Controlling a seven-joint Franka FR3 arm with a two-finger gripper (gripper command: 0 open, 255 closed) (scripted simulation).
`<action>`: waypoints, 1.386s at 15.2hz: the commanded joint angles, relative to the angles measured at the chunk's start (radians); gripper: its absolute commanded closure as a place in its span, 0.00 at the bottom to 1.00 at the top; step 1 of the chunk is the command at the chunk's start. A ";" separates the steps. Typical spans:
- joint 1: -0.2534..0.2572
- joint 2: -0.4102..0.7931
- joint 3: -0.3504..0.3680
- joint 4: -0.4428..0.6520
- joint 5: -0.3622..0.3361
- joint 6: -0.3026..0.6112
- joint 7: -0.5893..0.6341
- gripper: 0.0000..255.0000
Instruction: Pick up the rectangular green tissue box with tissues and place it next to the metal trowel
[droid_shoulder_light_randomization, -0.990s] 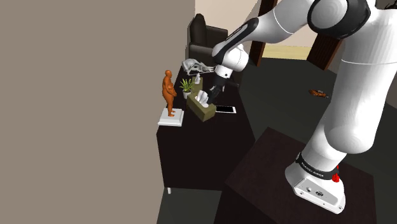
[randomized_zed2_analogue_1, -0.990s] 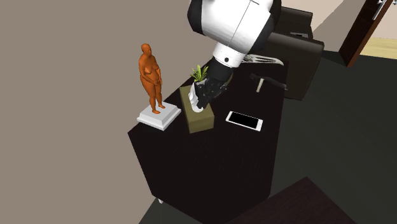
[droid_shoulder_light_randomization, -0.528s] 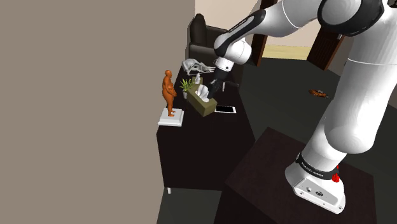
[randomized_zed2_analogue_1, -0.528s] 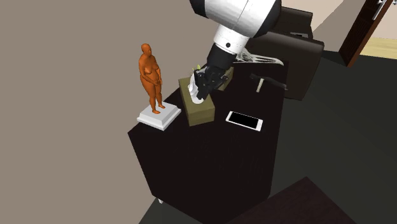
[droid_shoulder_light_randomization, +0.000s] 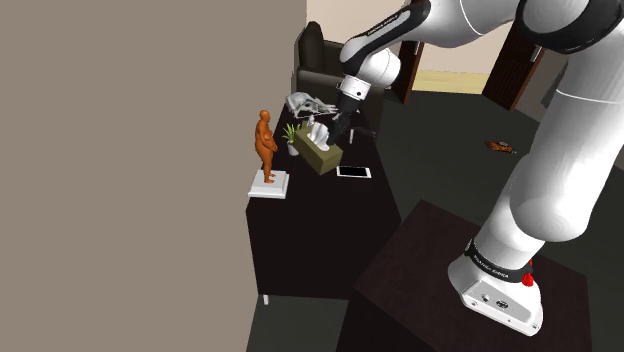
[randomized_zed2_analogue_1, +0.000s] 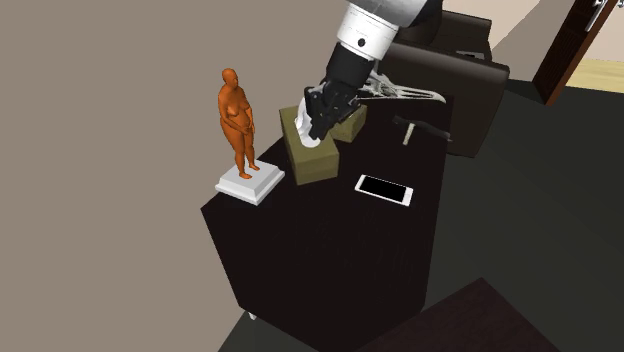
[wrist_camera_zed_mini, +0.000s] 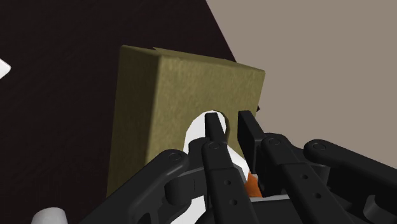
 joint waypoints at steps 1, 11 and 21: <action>0.001 -0.017 -0.002 0.009 -0.015 -0.021 0.017 1.00; 0.000 -0.078 -0.008 0.072 -0.071 -0.126 0.089 1.00; -0.066 0.012 -0.064 0.224 -0.060 -0.240 0.003 1.00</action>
